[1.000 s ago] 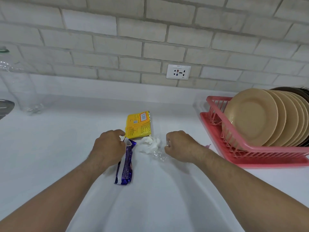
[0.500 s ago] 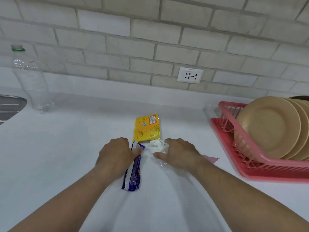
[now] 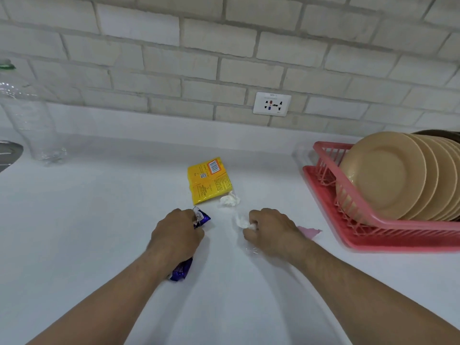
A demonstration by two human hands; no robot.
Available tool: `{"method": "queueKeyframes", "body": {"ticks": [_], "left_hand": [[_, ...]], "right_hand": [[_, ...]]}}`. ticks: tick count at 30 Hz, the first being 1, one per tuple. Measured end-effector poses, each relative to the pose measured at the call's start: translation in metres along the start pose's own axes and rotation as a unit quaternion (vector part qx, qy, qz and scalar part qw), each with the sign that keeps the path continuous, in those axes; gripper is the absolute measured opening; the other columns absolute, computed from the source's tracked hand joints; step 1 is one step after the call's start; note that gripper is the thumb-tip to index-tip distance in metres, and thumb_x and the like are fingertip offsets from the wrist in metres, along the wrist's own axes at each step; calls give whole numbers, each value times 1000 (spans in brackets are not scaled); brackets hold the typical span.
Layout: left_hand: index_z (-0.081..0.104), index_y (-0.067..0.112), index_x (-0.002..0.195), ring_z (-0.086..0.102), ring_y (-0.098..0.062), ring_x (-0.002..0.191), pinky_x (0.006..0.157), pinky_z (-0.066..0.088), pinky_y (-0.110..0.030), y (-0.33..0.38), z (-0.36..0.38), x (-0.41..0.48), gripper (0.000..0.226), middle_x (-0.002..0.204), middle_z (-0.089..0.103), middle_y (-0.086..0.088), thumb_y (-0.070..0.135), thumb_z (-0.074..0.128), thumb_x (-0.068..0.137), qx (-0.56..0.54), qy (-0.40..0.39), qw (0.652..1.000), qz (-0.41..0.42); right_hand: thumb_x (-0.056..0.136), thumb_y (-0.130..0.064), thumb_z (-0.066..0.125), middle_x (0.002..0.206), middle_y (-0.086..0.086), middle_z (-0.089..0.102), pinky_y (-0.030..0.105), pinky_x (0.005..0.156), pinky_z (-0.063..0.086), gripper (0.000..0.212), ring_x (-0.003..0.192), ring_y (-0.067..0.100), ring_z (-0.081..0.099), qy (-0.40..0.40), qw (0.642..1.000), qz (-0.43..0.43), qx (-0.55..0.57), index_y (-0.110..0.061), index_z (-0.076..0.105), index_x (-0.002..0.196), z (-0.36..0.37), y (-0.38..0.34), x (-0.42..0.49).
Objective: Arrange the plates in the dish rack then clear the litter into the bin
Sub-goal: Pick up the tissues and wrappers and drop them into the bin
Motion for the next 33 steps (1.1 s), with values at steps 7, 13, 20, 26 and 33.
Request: {"method": "queueKeyframes", "body": {"ticks": [7,13,20,26,33], "left_hand": [[47,21,113,49,-24,80,66,41,-30,59,1,-24,26,93,54,-1,23,52,88,-31,26,997,58],[46,34,123,53,-24,81,65,40,-29,146,26,-66,41,101,63,1,17,45,86,-75,4,982,174],[41,19,69,42,-18,56,51,32,-29,240,65,-147,21,62,47,3,30,47,86,-115,7,966,232],[40,18,70,43,-14,57,56,38,-31,294,110,-226,31,61,46,6,41,39,90,-162,8,958,236],[39,21,84,40,-13,62,60,39,-33,319,201,-283,11,73,44,4,29,32,87,-195,-117,939,258]], "right_hand": [[79,-19,56,62,-9,45,22,47,29,26,54,10,37,81,989,12,124,-21,38,61,-37,41,-51],[77,-15,56,70,-2,52,29,46,40,11,55,14,43,140,965,37,219,-22,49,80,-62,107,-114],[81,-17,55,77,-5,64,35,56,55,16,65,15,58,187,949,63,247,-25,68,84,-77,193,-203],[80,-29,59,71,-6,62,33,56,52,8,62,14,56,182,943,68,270,-24,60,74,-67,257,-273],[83,-31,58,75,-5,63,37,65,55,11,72,15,61,123,956,91,251,-21,60,79,-4,326,-329]]}}
Point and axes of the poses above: each hand's wrist, its own x-axis towards the middle knuckle, its own z-axis out of the palm, y = z × x, the point moved 9 cm from there along x, towards the middle knuckle
